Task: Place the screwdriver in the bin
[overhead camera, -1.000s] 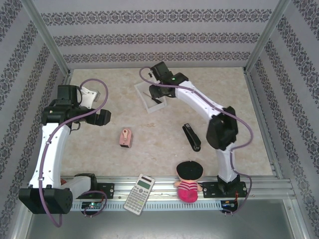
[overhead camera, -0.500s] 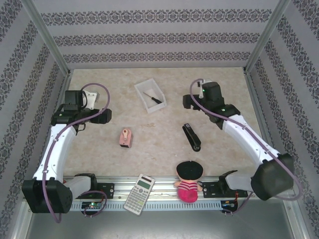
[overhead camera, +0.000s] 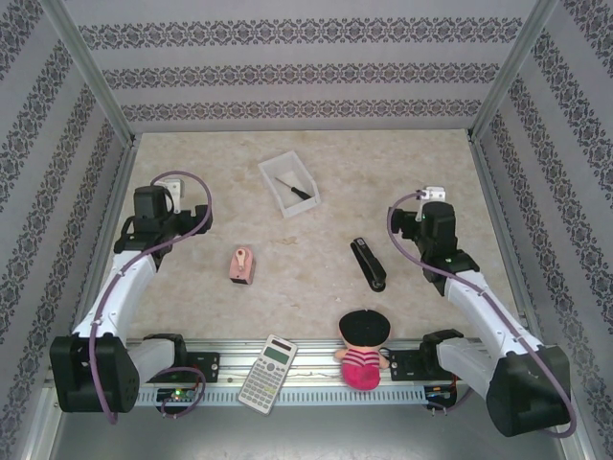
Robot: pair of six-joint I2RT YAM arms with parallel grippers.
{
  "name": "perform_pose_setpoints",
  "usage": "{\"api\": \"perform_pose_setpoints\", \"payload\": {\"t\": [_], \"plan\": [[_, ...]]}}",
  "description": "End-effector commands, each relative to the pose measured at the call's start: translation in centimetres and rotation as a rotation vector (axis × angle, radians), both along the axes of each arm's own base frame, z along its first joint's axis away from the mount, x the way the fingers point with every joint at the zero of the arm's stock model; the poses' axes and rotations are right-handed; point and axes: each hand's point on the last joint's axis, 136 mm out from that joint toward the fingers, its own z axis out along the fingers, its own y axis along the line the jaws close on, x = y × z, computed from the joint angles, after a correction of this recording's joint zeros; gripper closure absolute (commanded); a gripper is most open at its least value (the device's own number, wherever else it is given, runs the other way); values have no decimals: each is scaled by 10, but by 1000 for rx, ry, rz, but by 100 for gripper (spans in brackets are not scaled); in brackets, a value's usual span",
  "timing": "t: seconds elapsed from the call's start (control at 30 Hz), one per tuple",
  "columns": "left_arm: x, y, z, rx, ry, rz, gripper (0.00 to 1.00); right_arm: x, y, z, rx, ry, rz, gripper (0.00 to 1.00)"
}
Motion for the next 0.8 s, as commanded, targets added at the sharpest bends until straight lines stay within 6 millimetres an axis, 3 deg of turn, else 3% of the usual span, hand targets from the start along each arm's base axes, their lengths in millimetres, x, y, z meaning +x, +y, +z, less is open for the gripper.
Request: {"api": "perform_pose_setpoints", "payload": {"t": [0.0,0.2,0.4,0.57,0.77], "plan": [[20,1,17,-30,-150,35,1,6,-17,19,-9,-144,-50,2],[25,4,-8,9,-224,26,1,5,-24,15,9,-258,-85,2],[26,8,-32,33,-344,46,1,7,-27,-6,-47,-244,-86,2],[33,-2,-50,53,-406,-33,1,9,-31,-16,-44,-273,-101,2],[36,12,-66,74,-436,49,1,16,-29,-31,-51,-255,-84,2]]}}
